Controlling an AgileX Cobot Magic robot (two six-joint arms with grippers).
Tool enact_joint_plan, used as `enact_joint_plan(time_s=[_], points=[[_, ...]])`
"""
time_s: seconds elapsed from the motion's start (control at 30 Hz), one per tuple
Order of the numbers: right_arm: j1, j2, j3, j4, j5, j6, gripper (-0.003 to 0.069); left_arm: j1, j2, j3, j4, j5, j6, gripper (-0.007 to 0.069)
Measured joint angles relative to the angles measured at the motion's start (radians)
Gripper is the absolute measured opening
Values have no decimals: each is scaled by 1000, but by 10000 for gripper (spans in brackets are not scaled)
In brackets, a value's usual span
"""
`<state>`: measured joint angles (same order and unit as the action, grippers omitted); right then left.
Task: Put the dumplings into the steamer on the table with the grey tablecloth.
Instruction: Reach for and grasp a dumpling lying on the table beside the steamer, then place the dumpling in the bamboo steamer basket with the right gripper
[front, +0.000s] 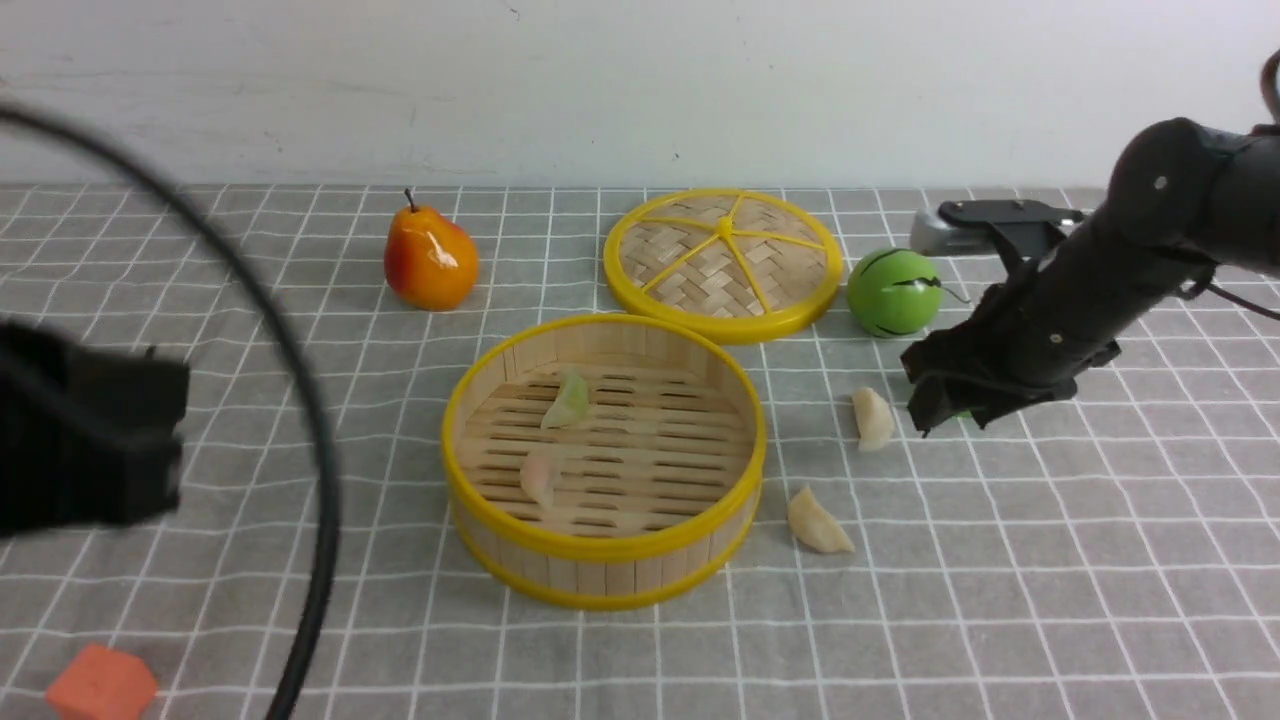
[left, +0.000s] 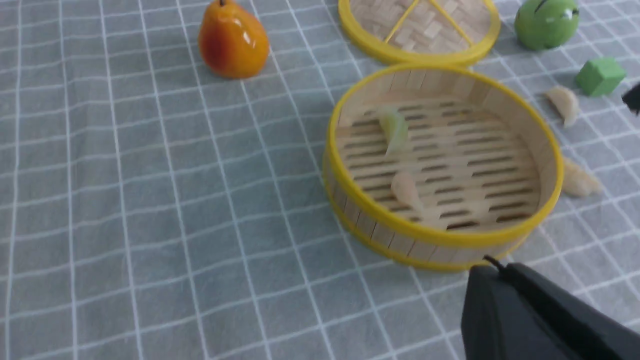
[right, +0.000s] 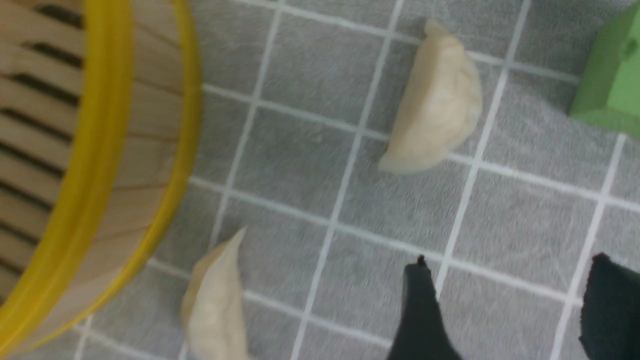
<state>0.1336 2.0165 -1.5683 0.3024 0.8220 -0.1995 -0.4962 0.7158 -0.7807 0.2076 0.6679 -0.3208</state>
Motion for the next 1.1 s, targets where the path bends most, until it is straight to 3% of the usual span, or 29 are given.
enact_joint_plan(time_s=[0.13, 0.3, 0.43, 0.57, 0.8, 0.93, 1.1], points=[[20, 106, -135, -46, 45, 39, 494, 0, -213, 202, 19, -7, -19, -14], [60, 179, -220, -59, 26, 75, 491, 0, -423, 412, 66, -109, -38, -14], [82, 212, -227, -76, 19, 84, 434, 0, -511, 460, 101, -193, -45, -14], [90, 227, -228, -94, 32, 84, 226, 0, -535, 463, 116, -231, -68, -14], [90, 187, -273, -135, 114, 45, 227, 0, -535, 463, 153, -231, -70, -14], [119, 144, -377, -74, 164, 43, 227, 0, -535, 463, 176, -232, -71, -14], [261, 136, -440, 68, 124, -66, 227, 0, -535, 463, 183, -233, -71, -14]])
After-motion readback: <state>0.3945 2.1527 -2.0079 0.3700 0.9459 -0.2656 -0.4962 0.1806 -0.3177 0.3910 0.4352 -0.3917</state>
